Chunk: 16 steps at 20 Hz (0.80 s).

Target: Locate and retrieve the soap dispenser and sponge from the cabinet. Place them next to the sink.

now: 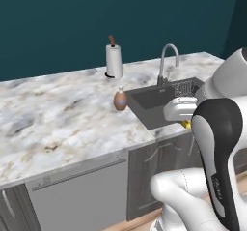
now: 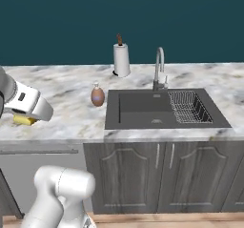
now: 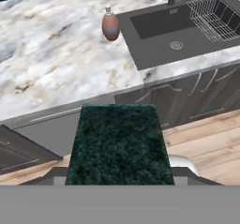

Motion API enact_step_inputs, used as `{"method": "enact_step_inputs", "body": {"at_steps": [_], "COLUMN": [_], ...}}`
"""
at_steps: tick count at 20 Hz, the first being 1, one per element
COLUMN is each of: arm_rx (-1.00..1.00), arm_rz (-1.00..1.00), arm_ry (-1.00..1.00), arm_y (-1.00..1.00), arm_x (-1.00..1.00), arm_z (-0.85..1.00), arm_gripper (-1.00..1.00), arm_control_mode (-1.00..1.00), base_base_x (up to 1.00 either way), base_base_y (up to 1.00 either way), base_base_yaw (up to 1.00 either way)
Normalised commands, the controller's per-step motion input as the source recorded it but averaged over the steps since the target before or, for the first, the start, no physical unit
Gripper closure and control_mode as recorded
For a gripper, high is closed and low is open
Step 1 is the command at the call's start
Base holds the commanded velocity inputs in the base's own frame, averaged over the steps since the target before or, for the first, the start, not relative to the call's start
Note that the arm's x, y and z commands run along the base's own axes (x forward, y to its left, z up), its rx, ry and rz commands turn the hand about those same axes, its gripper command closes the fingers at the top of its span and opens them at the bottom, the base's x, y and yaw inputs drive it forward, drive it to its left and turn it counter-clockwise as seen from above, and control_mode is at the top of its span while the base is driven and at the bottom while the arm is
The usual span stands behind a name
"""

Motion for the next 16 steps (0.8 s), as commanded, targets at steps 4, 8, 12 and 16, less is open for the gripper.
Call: {"method": "enact_step_inputs", "body": {"at_steps": [4,8,12,16], "arm_rx": [0.0,0.0,0.0,0.0], "arm_rz": [0.0,0.0,0.0,0.0], "arm_ry": [0.0,0.0,0.0,0.0], "arm_y": [0.0,0.0,0.0,0.0], "arm_x": [0.0,0.0,0.0,0.0], "arm_z": [0.0,0.0,0.0,0.0], "arm_gripper": [1.0,1.0,1.0,1.0], "arm_control_mode": [1.0,1.0,1.0,1.0], "base_base_x": [0.44,0.34,0.24,0.25], "base_base_y": [-0.36,-0.05,0.14,0.23], "base_base_yaw": [0.09,0.01,0.0,0.0]}}
